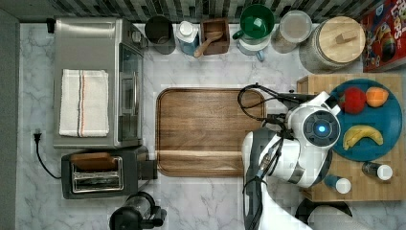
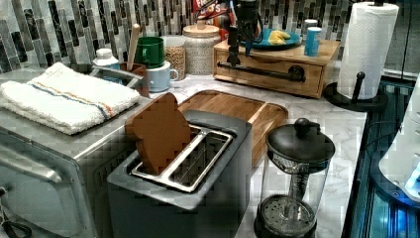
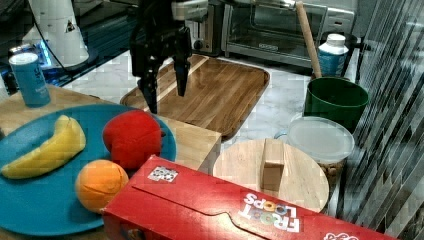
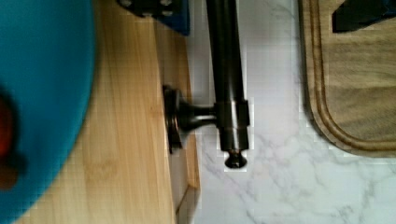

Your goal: Open the drawer.

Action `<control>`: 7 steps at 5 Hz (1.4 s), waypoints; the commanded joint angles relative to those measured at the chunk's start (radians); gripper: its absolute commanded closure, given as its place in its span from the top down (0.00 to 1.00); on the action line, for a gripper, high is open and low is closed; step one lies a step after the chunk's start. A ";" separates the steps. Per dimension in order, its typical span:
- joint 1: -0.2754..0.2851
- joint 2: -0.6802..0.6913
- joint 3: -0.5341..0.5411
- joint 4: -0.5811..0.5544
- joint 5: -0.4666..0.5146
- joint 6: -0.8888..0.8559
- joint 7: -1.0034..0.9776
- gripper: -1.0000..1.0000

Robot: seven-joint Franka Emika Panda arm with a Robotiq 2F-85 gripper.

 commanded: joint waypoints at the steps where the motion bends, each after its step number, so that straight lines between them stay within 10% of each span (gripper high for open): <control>1: -0.010 -0.006 0.009 -0.088 0.038 0.116 -0.002 1.00; 7: 0.071 0.006 0.033 -0.164 -0.023 0.192 0.120 1.00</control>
